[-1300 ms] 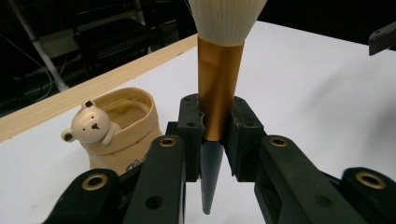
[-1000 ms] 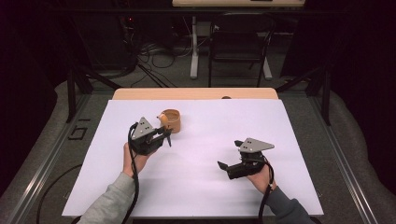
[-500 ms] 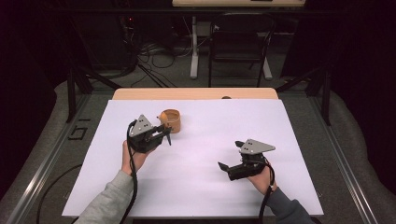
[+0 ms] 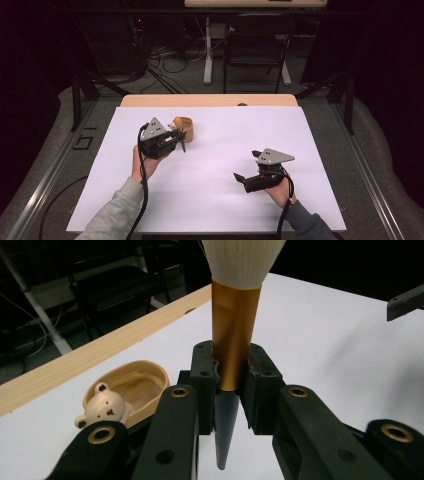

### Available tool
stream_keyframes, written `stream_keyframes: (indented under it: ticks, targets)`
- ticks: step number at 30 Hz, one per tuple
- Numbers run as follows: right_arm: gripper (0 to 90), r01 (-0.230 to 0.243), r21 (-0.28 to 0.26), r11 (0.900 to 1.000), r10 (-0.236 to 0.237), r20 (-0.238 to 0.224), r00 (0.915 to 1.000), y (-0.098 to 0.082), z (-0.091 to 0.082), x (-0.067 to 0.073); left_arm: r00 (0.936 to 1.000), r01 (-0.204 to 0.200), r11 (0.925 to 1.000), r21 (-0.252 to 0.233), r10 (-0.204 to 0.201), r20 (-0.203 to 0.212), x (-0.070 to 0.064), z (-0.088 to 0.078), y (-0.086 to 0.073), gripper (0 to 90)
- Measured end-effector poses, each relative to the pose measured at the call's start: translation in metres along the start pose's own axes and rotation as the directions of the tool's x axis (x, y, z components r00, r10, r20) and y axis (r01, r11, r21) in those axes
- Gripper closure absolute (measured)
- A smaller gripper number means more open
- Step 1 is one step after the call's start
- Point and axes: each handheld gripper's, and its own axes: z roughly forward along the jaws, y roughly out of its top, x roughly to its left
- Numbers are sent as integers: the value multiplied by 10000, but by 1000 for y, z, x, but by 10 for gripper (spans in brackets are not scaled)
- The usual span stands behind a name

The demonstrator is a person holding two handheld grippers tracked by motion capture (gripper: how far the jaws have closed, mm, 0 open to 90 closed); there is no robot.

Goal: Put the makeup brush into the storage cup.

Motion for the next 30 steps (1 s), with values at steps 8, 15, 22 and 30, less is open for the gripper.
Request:
stream_keyframes:
  ticks: [8, 15, 22, 30]
  targets:
    - [1, -34, -47, 10000, 34, -44, 10000, 0, 1, 0, 9999, -118, 9999, -82, 118, -58, 4, -2, 13, 781]
    - [1, -87, -47, 10000, 87, -33, 10000, 0, 1, -1, 9999, -109, 9998, -173, 107, -101, 7, -1, 22, 781]
    - [1, -78, -46, 10000, 78, -6, 10000, 0, 0, -1, 9995, -206, 9993, -306, 199, -249, 13, -2, 33, 781]
    - [2, -80, -46, 10000, 79, -10, 10000, 0, 0, -1, 9989, -215, 9990, -388, 199, -420, 19, -1, 40, 781]
